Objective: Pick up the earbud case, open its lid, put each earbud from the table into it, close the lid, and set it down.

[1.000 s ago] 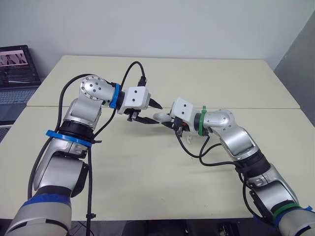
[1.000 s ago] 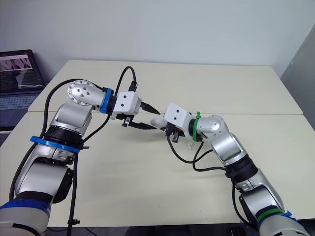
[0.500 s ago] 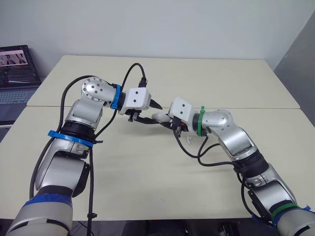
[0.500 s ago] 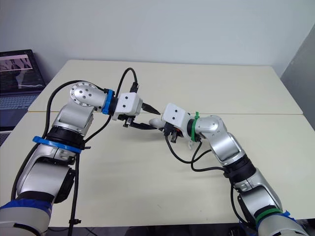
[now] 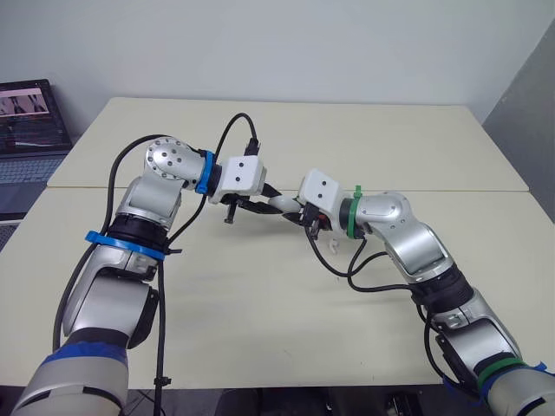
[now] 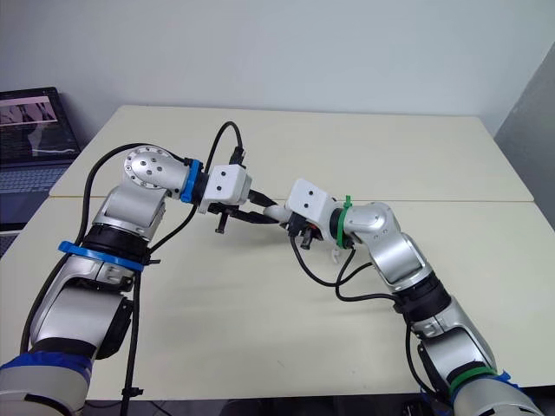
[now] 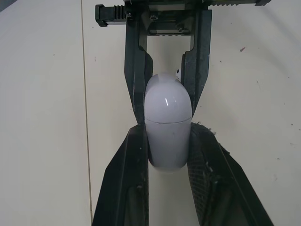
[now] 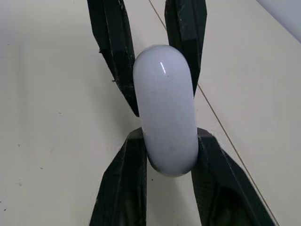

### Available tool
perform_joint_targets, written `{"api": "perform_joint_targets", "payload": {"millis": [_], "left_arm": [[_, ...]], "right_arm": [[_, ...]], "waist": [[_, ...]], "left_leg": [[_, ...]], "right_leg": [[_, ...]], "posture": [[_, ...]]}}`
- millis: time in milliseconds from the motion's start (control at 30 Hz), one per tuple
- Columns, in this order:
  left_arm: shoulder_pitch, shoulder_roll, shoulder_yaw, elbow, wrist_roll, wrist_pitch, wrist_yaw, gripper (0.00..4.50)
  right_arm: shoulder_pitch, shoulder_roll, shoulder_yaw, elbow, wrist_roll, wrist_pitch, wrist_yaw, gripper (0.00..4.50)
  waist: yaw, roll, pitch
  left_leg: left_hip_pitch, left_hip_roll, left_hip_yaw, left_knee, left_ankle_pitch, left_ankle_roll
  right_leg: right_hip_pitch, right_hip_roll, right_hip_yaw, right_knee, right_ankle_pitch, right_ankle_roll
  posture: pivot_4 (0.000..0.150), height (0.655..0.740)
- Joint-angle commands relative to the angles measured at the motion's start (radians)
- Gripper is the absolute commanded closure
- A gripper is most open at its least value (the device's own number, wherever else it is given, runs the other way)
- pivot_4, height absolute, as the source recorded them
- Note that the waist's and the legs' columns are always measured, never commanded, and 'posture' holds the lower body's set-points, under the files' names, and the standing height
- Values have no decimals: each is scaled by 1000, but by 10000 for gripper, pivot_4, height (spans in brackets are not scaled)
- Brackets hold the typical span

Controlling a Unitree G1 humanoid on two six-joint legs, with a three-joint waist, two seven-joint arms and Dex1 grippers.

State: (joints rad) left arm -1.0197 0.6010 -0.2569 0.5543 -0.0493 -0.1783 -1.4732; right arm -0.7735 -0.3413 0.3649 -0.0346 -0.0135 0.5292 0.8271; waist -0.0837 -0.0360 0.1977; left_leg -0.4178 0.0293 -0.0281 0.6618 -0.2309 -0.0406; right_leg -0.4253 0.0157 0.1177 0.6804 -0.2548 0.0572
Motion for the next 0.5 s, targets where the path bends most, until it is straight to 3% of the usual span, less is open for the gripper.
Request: {"api": "perform_joint_targets", "payload": {"millis": [33, 200, 500], "left_arm": [[-9, 5, 54, -14, -46, 54, 14, 37704], [62, 28, 132, -86, -144, 226, 33, 37704], [245, -15, 232, -399, -350, 626, 177, 37704]], "right_arm": [[-11, -14, -60, -36, 29, -14, -6, 19709], [84, -90, -154, -161, 87, 70, -4, 1444], [111, -40, -287, -337, 305, 279, -47, 381]], "waist": [[0, 0, 0], [0, 0, 0], [-1, 0, 0]], "left_leg": [[0, 0, 0, 0, 0, 0], [0, 0, -1, 0, 0, 0], [1, 0, -4, 0, 0, 0]], "right_leg": [[0, 0, 0, 0, 0, 0], [0, 0, 0, 0, 0, 0], [3, 0, -3, 1, 0, 0]], "posture": [[1500, 7400], [1500, 7400], [1500, 7400]]}}
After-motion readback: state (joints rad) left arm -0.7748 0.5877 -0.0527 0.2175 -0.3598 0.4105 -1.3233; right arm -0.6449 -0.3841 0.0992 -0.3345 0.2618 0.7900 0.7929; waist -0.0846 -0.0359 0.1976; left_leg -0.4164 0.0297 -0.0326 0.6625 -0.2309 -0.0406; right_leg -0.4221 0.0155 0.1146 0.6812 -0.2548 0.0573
